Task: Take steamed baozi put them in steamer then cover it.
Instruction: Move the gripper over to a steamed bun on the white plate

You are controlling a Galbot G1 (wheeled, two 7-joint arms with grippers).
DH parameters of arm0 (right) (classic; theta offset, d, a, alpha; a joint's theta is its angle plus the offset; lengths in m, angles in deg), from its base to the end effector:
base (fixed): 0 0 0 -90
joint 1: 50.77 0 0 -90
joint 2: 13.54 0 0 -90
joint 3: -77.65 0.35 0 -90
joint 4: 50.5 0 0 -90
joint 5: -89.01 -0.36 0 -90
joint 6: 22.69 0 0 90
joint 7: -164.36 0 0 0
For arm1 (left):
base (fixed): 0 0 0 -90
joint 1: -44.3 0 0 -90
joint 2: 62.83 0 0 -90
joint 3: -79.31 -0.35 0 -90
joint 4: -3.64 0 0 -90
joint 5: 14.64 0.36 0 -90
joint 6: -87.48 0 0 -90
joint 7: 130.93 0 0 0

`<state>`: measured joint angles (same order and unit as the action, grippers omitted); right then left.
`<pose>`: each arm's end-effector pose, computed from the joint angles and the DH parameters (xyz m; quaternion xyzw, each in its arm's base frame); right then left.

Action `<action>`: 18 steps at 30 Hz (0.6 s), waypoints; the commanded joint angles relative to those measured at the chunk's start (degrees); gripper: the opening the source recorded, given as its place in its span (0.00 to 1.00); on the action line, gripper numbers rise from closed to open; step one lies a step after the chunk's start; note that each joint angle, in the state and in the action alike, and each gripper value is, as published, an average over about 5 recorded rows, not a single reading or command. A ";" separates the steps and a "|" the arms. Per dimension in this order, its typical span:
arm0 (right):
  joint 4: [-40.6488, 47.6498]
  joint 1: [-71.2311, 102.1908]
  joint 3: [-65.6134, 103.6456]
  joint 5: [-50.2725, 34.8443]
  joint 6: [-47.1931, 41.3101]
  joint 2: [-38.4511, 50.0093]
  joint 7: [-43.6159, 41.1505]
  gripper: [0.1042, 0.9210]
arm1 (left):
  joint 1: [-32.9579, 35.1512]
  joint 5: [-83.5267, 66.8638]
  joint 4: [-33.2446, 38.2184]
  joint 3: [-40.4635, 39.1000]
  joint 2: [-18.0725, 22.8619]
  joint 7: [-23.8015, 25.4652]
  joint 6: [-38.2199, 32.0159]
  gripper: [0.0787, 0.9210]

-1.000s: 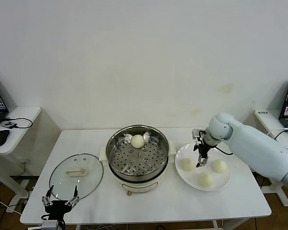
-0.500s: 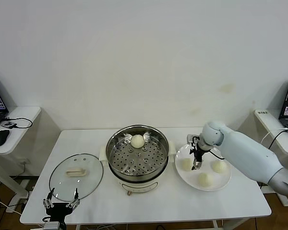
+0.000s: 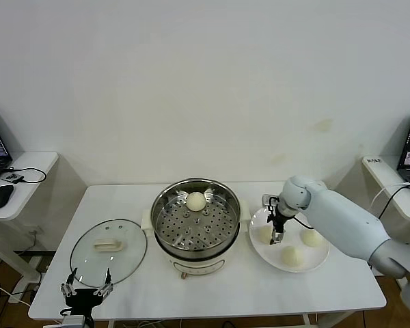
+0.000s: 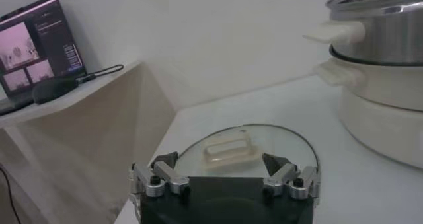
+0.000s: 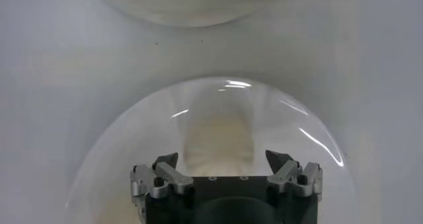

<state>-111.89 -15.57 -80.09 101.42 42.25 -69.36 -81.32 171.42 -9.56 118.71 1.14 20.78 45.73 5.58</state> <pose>0.5564 -0.0515 -0.2460 0.4779 -0.5716 0.4878 0.4548 0.1406 0.0884 -0.3431 0.0934 -0.9709 -0.1450 0.1661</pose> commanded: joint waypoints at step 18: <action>2.18 -0.28 0.87 -0.65 -0.11 -0.08 -2.57 0.71 | -0.73 -0.05 -1.02 -0.05 -0.07 0.06 0.05 0.88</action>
<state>-110.00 -15.72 -79.51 100.80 42.15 -69.49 -82.98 170.63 -9.60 117.68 1.11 20.73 45.77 5.61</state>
